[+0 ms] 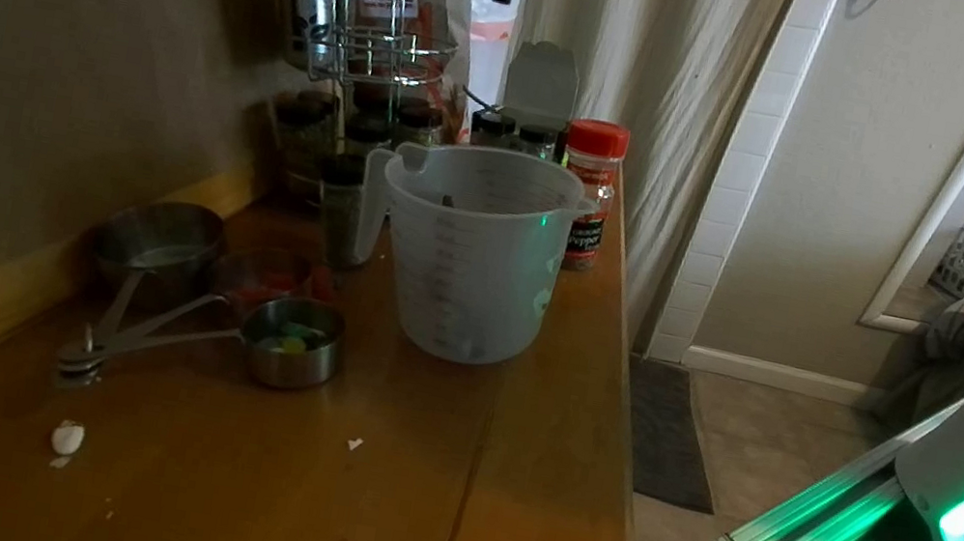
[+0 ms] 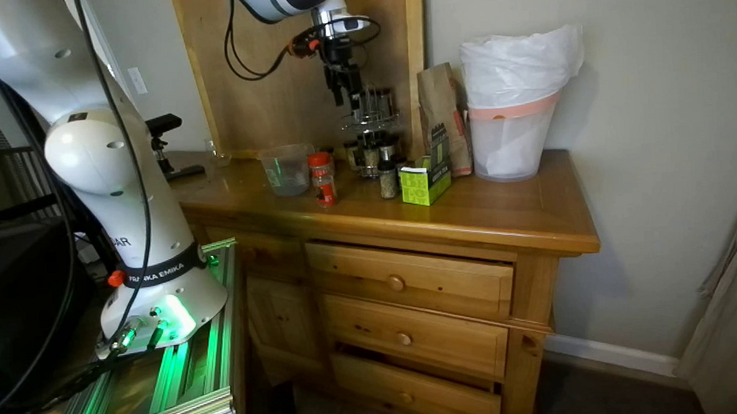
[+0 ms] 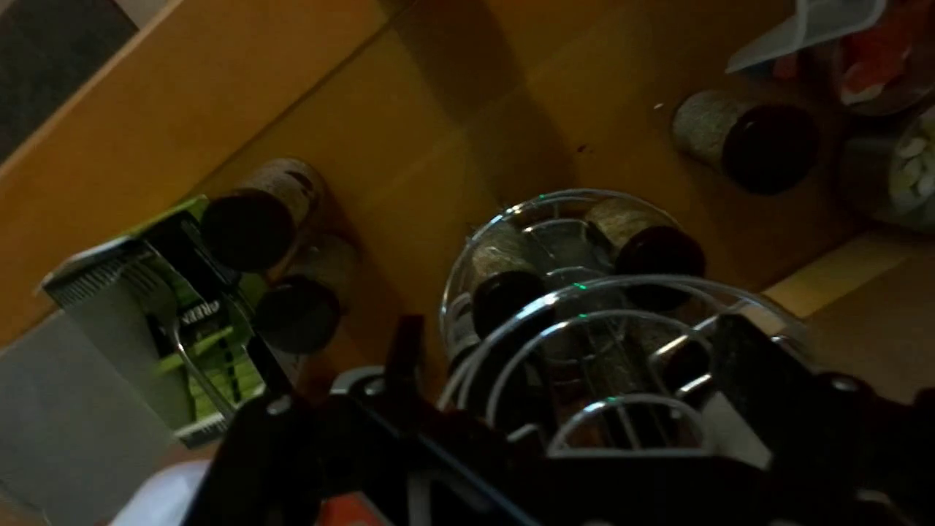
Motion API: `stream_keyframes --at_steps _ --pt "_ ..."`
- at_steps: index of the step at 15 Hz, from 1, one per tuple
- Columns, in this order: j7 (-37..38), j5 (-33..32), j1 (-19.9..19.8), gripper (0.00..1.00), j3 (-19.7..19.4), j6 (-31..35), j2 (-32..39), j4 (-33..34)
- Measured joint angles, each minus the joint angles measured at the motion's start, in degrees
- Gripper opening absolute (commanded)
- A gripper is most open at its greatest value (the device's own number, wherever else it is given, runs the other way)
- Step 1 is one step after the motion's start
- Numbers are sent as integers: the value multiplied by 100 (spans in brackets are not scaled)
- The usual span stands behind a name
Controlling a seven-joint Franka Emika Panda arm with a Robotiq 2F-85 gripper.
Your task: Remove one container from the top part of the seasoning rack and put it on the table
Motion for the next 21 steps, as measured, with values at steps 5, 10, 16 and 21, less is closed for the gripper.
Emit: stream_keyframes --at_steps 5,10,16,21 --pt "-1101 4 471 100 65 -298 -332 326" --pt "-2237 2 797 100 103 -417 -503 372" --pt "-2396 2 815 100 128 -396 -483 371" --pt "-2262 94 943 100 301 -410 -416 422"
